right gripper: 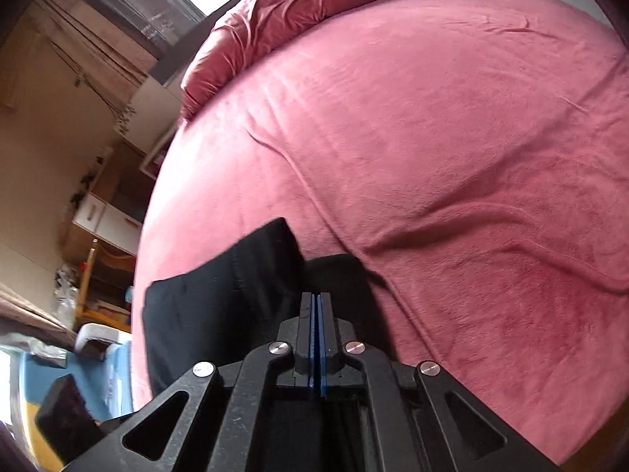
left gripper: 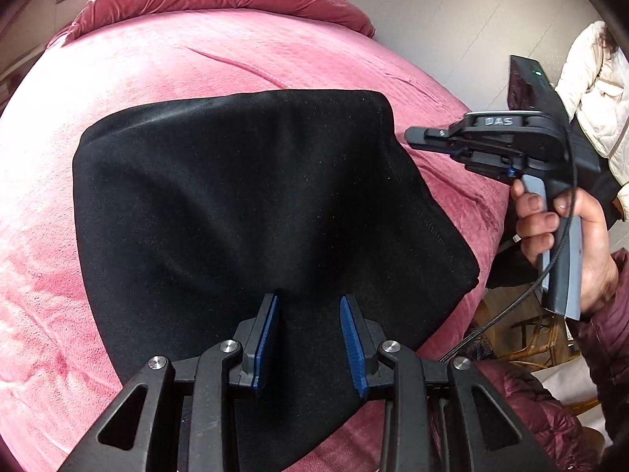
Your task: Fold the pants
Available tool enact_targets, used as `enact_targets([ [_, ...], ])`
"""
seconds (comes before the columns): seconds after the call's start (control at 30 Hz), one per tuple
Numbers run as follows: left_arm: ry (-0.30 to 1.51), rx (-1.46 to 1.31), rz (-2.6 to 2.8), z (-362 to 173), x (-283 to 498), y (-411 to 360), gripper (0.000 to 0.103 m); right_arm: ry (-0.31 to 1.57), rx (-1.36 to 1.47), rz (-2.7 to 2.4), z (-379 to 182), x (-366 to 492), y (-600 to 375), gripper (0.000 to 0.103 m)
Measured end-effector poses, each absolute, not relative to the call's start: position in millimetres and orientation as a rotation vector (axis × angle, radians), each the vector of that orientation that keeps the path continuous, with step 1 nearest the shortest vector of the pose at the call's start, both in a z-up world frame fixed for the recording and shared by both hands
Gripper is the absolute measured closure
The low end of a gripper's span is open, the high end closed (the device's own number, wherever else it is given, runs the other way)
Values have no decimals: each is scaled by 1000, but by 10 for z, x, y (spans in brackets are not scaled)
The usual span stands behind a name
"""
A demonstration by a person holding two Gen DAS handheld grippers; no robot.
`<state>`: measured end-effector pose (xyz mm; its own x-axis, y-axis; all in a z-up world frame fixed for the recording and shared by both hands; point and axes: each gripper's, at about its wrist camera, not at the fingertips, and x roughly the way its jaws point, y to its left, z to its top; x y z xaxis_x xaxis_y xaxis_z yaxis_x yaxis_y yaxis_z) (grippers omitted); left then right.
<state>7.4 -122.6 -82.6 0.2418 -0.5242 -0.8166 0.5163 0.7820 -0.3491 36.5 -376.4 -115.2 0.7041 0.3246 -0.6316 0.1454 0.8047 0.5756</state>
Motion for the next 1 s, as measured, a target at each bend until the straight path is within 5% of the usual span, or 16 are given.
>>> enact_targets([
  [0.1,1112,-24,-710,-815,70,-1186,70,827,621,153,-1170,371,-3661,75],
  [0.2,1099,-27,-706,-781,61,-1135,70,871,566,172,-1236,390,-3536,75],
  [0.33,1078,-42,-685,-727,-9,-1050,70,910,436,149,-1276,408,-3361,99],
  [0.67,1128,-103,-614,-799,57,-864,70,966,321,4,-1531,468,-3304,99],
  [0.8,1071,-78,-574,-642,-9,-800,61,950,328,1,-1497,451,-3318,98],
  [0.9,1031,-65,-508,-531,-36,-696,55,930,351,3,-1467,369,-3347,90],
  [0.97,1003,-59,-466,-452,-51,-608,54,917,360,6,-1419,302,-3352,72],
  [1.0,991,-56,-446,-420,-58,-566,52,913,366,7,-1402,279,-3361,55],
])
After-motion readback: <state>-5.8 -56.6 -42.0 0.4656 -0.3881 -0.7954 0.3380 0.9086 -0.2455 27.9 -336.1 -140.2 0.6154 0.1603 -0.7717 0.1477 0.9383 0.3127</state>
